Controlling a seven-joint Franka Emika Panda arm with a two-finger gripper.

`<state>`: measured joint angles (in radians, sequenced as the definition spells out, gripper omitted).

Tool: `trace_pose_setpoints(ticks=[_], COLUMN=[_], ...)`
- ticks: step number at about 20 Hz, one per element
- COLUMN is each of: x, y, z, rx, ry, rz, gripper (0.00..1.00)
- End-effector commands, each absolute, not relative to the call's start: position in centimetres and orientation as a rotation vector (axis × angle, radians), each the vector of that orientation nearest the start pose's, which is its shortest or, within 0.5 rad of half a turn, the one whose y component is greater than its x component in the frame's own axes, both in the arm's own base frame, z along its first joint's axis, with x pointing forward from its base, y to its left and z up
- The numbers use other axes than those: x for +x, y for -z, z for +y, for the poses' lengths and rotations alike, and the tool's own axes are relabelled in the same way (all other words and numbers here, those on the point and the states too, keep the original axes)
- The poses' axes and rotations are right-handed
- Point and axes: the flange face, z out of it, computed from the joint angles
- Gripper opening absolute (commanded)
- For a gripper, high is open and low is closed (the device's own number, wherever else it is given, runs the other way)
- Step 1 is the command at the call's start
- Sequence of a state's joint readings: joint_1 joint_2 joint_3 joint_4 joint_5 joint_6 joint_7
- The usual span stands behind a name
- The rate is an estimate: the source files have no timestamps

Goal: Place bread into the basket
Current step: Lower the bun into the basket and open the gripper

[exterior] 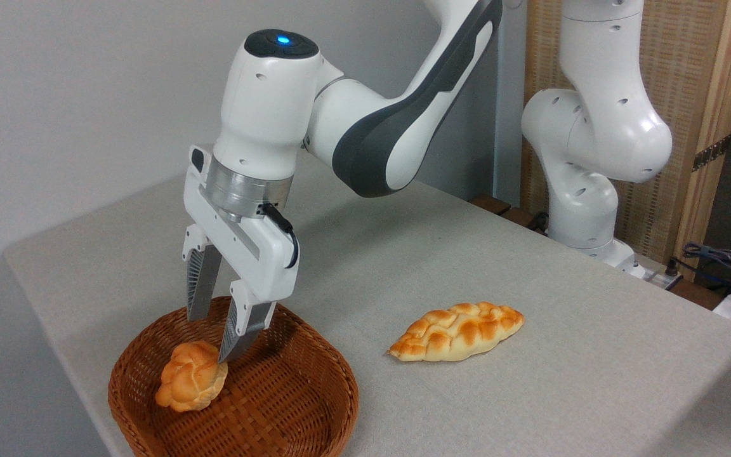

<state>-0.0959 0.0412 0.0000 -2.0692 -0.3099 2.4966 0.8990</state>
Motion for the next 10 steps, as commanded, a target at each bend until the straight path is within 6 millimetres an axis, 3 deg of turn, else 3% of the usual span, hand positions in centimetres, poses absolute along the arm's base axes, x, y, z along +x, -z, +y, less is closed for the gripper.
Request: trace_pose_setpoints(ticks=[1,4,5,10], x=[58.3,57.5,57.5,56.2], y=[-47.2,-48.1,-49.0,-53.3], z=[-5.1,-4.8,-3.9,-3.6], rx=[-2.877,-2.899,-2.901,-2.986], ry=[0.758,0.704,0.706,0.552], rz=[1.184,1.211,1.197,1.269], gripper=[1.0,1.0,1.0,1.0])
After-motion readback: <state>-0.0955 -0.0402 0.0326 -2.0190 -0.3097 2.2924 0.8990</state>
